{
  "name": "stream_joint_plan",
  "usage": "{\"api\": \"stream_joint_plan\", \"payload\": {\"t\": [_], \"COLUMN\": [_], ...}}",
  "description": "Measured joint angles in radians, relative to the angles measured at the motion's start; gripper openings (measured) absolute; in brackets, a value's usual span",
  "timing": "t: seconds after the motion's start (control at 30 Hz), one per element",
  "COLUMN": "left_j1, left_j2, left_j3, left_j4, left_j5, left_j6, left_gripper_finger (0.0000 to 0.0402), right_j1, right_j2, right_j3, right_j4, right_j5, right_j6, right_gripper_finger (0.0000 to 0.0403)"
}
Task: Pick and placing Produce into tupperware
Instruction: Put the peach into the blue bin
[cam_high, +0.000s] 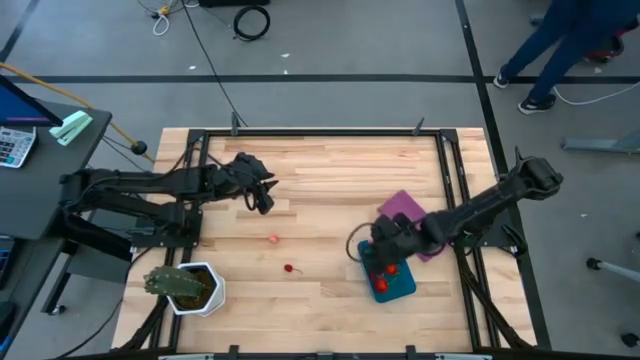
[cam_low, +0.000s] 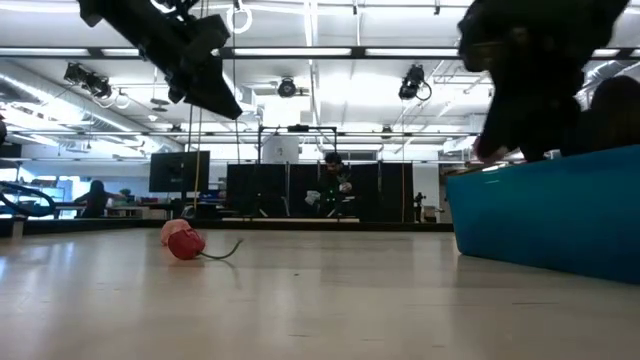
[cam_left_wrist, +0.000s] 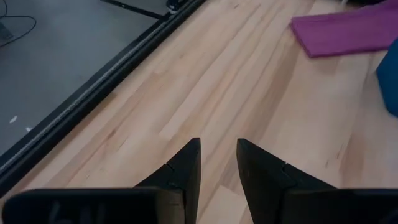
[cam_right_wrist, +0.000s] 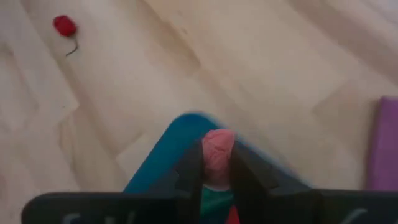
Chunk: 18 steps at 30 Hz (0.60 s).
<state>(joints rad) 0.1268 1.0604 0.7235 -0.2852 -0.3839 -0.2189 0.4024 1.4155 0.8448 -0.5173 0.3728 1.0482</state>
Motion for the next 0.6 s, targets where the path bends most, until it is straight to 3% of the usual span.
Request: {"api": "stream_joint_plan", "payload": {"t": [0.2, 0.4, 0.6], "left_j1": [0.000, 0.000, 0.000], "left_j2": [0.055, 0.058, 0.058], "left_j3": [0.000, 0.000, 0.000], "left_j4": [0.007, 0.094, 0.160], "left_j5": [-0.003, -0.007, -0.008], "left_j6": [0.011, 0.074, 0.077], "left_gripper_finger": [0.0110, 0.0110, 0.0110], "right_j1": [0.106, 0.145, 0.144], "right_j2": [0.044, 0.108, 0.156], "right_j3": [0.001, 0.001, 0.002], "right_j4": [-0.003, -0.001, 0.007], "right_j5": [0.022, 0.021, 0.022], "right_j6": [0.062, -0.110, -0.229], "right_gripper_finger": [0.0072, 0.0076, 0.0105]}}
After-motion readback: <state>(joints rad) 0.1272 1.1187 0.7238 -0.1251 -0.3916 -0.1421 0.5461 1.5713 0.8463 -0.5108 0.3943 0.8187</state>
